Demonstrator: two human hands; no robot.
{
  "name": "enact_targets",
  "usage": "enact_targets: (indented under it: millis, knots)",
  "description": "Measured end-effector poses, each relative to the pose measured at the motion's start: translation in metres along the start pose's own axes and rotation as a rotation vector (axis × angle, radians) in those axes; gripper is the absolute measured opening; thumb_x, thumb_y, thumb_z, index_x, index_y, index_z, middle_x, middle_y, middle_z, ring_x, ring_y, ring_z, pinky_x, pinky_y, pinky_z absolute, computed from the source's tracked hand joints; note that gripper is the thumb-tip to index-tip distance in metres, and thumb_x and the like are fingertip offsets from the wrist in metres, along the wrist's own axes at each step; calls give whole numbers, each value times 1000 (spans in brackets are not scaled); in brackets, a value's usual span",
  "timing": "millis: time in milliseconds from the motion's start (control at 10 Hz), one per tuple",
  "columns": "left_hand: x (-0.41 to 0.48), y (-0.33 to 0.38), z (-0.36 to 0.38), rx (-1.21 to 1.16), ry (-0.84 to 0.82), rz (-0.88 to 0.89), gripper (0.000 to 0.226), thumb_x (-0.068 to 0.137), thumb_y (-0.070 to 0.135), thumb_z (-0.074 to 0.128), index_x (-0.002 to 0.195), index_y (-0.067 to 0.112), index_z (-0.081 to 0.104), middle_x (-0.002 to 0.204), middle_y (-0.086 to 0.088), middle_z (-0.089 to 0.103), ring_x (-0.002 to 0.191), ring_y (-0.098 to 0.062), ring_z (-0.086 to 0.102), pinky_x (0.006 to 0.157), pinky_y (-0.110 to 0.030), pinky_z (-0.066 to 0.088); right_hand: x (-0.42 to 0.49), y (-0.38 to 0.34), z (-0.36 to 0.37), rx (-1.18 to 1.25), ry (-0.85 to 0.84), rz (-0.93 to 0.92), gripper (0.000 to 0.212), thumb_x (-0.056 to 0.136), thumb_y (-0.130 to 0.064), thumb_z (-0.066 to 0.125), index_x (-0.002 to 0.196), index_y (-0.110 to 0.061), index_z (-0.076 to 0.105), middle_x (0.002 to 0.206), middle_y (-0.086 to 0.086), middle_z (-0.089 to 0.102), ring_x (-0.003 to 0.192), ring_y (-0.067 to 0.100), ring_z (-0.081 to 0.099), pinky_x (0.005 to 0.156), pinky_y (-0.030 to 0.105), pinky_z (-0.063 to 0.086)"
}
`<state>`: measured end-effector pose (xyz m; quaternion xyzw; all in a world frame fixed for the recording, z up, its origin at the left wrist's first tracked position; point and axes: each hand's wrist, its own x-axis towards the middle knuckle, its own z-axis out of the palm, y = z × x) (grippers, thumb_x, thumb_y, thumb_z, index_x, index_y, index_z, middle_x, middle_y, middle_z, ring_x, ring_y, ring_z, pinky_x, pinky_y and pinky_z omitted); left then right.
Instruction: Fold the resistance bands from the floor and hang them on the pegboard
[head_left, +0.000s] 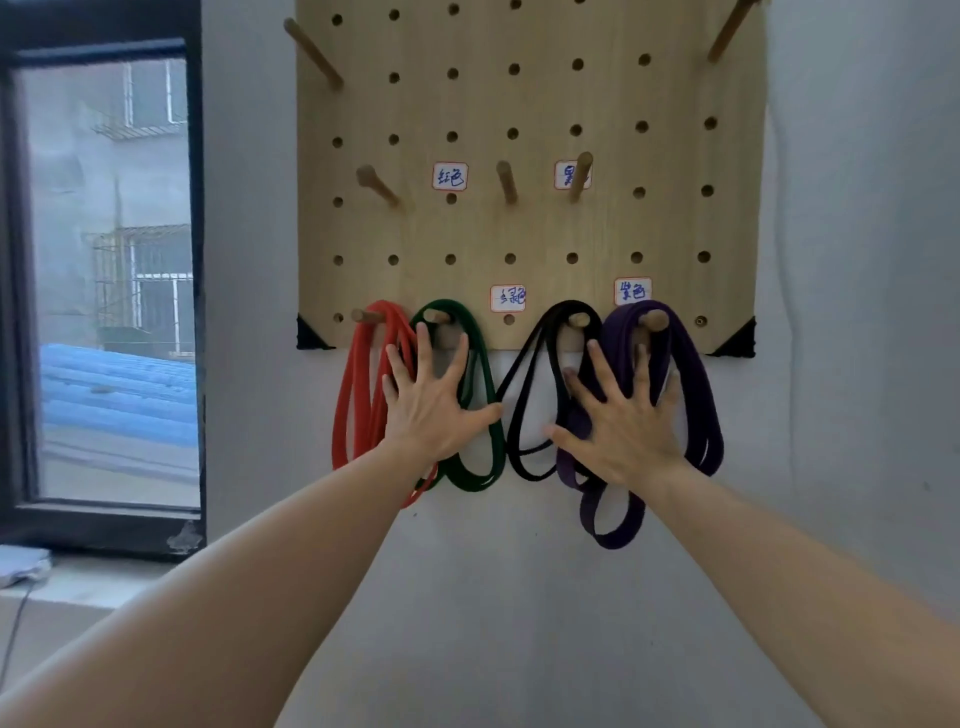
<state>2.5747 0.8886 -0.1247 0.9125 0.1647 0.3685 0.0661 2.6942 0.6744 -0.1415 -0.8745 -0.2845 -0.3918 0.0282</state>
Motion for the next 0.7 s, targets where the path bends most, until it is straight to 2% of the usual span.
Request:
enact_targets:
  millis: [100, 300, 400, 500, 600, 700]
  knots:
    - [2, -2, -1, -43, -39, 37, 104, 82, 79, 55, 157, 50, -11, 163, -4, -38, 147, -52, -28, 122, -65, 2, 1, 0, 1, -35, -24, 11, 83, 84, -82, 15, 156, -42, 17, 165, -7, -21, 148, 50, -11, 115, 71, -1]
    - [-14, -5, -24, -9, -102, 63, 93, 89, 74, 52, 161, 45, 1, 170, -8, -20, 152, -50, -14, 123, -61, 9, -3, -3, -22, 91, -166, 17, 81, 87, -80, 29, 156, -40, 13, 165, -11, -21, 150, 45, -13, 116, 69, -1]
    - [-36, -9, -35, 0, -129, 79, 84, 94, 63, 54, 162, 36, 14, 172, -9, 0, 155, -46, 0, 123, -59, 15, -17, -4, -34, 238, -238, 27, 77, 91, -71, 39, 157, -39, 16, 165, -14, -18, 152, 41, -7, 118, 66, 6]
    - [-64, -15, -45, -26, -104, 99, 73, 92, 53, 60, 156, 25, 37, 165, -8, 31, 150, -37, 29, 117, -53, 33, -37, -6, -47, 351, -229, 26, 70, 95, -64, 42, 156, -38, 20, 166, -14, -11, 153, 38, 1, 120, 60, 15]
    - [-98, -22, -56, -57, -92, 107, 52, 90, 47, 63, 136, 24, 61, 139, 0, 60, 126, -25, 57, 102, -46, 51, -65, -8, -55, 514, -154, 17, 62, 97, -53, 49, 153, -31, 34, 167, -7, 10, 152, 32, 16, 118, 54, 27]
    - [-124, -25, -66, -283, -244, 81, 31, 93, 39, 68, 121, 25, 72, 117, 10, 71, 107, -8, 67, 99, -37, 55, -85, -9, -65, 717, -168, 29, 45, 95, -40, 60, 134, -18, 60, 142, 3, 54, 131, 26, 50, 107, 43, 43]
